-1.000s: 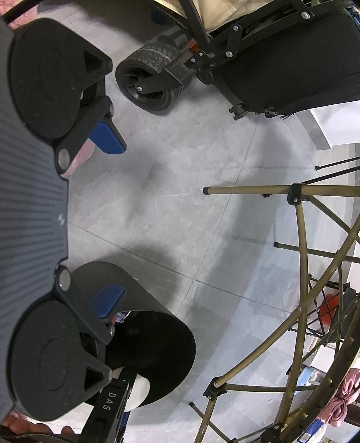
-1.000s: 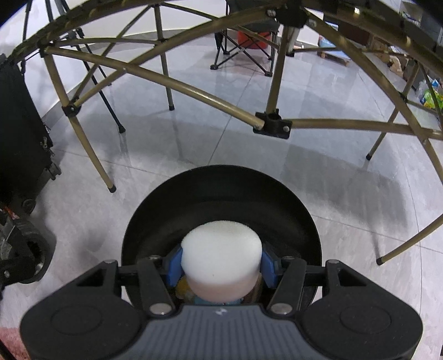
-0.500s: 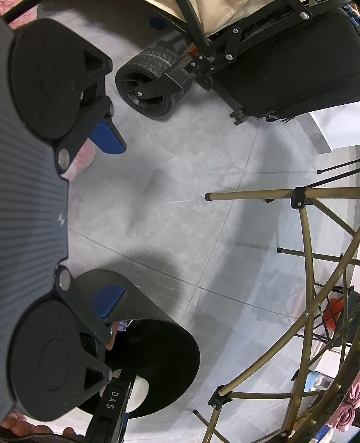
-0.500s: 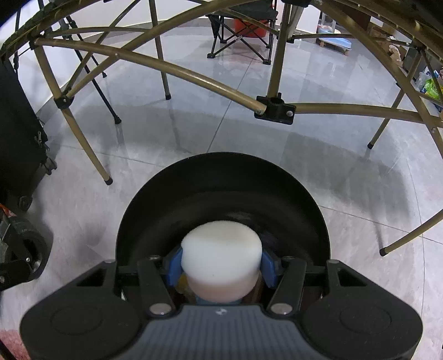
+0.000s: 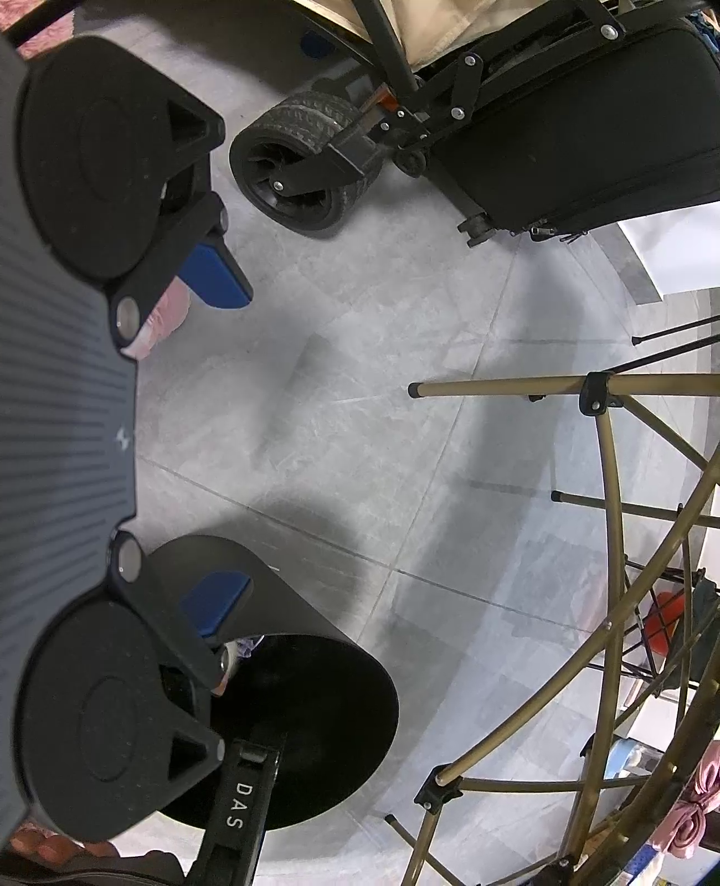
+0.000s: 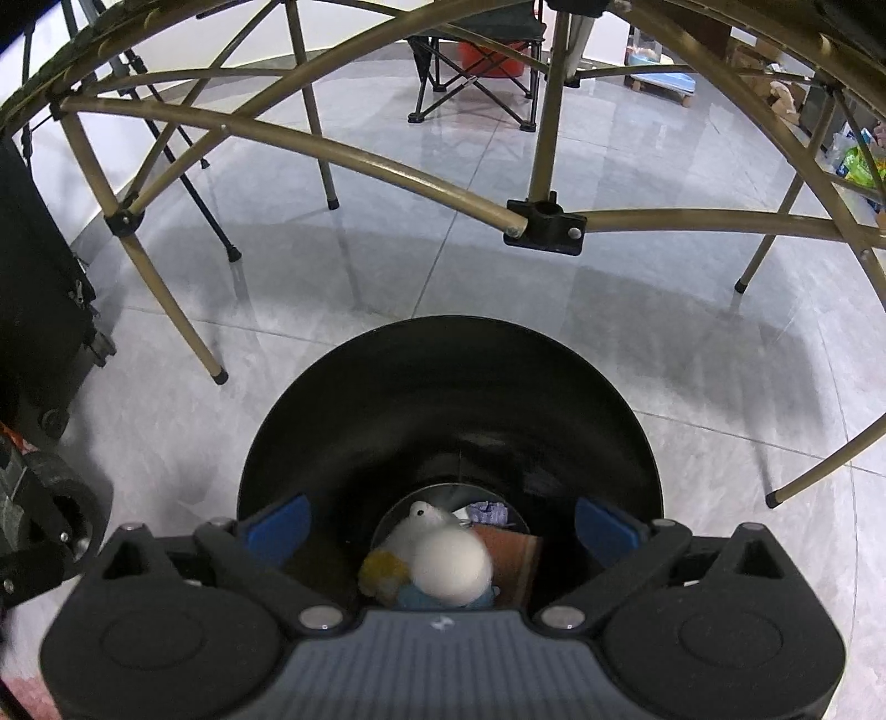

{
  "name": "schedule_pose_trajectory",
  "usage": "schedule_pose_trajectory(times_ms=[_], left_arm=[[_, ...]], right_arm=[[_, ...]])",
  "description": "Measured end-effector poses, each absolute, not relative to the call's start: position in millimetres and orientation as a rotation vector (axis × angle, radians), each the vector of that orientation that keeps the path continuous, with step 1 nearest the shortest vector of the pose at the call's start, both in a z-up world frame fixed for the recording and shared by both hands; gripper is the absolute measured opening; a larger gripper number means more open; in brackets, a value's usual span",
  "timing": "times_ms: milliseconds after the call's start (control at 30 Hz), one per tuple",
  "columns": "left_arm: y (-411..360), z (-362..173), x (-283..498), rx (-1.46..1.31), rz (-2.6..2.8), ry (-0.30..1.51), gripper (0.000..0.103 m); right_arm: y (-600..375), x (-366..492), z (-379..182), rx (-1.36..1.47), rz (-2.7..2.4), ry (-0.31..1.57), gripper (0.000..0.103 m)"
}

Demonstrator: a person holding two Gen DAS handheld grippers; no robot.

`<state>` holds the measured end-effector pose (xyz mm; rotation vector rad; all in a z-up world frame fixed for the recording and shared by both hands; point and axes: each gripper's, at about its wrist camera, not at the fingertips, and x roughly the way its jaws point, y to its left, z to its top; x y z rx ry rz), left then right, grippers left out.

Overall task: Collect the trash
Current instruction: 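Raise both open tools from the bin back toward the table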

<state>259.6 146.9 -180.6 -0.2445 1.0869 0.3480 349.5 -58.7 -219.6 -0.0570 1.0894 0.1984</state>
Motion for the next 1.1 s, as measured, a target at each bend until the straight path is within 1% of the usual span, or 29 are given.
schedule_pose_trajectory(times_ms=[500, 867, 1100], left_arm=[[138, -171, 255, -0.24, 0.322, 1.045, 0.103], [128, -148, 245, -0.246, 0.306, 0.924, 0.103], [122, -122, 237, -0.262, 0.28, 0.848, 0.103]], right_arm=[[-70, 344, -205, -0.032, 0.197, 1.068, 0.102], [-86, 328, -164, -0.022, 0.193, 0.95, 0.103], [-104, 311, -131, -0.014, 0.203, 0.852, 0.103]])
